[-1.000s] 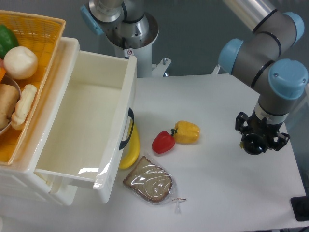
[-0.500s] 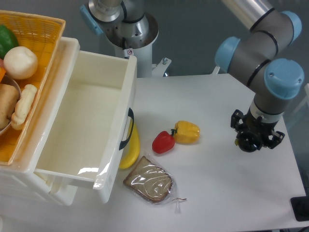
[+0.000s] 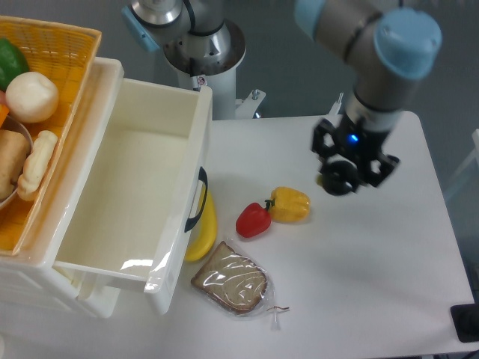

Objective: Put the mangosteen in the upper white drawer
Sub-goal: 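Move the gripper from its start pose over the open white drawer, then lower the gripper holding the dark mangosteen into the drawer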

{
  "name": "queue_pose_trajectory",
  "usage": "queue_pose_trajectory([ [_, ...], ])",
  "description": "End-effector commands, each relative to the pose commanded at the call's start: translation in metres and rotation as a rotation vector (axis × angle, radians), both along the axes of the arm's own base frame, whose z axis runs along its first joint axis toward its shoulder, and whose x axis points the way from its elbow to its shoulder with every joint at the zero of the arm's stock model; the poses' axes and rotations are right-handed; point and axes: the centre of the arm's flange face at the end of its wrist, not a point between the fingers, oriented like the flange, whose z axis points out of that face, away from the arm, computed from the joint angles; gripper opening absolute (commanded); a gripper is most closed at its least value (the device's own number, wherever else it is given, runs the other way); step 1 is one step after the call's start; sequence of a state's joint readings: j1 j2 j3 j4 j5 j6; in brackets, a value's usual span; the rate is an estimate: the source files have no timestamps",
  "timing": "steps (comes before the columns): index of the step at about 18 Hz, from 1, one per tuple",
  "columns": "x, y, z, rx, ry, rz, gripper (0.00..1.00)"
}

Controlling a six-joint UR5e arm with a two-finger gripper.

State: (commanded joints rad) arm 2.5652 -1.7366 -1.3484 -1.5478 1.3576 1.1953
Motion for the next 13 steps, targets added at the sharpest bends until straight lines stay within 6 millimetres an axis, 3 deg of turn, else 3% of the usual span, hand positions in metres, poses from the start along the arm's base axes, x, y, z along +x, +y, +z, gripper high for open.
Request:
queue_pose_trajectory([
  [3, 0.047, 0.021, 0.020, 0.041, -0.006, -0.007, 0.13],
  [6, 0.080, 0.039, 0.028, 0.081, -0.027, -0.036, 0.13],
  [11, 0.132, 0.066, 0.008, 0.059, -0.062, -0.143, 0.13],
  [13, 0.142, 0.078, -0.003, 0.063, -0.052, -0.190, 0.14],
])
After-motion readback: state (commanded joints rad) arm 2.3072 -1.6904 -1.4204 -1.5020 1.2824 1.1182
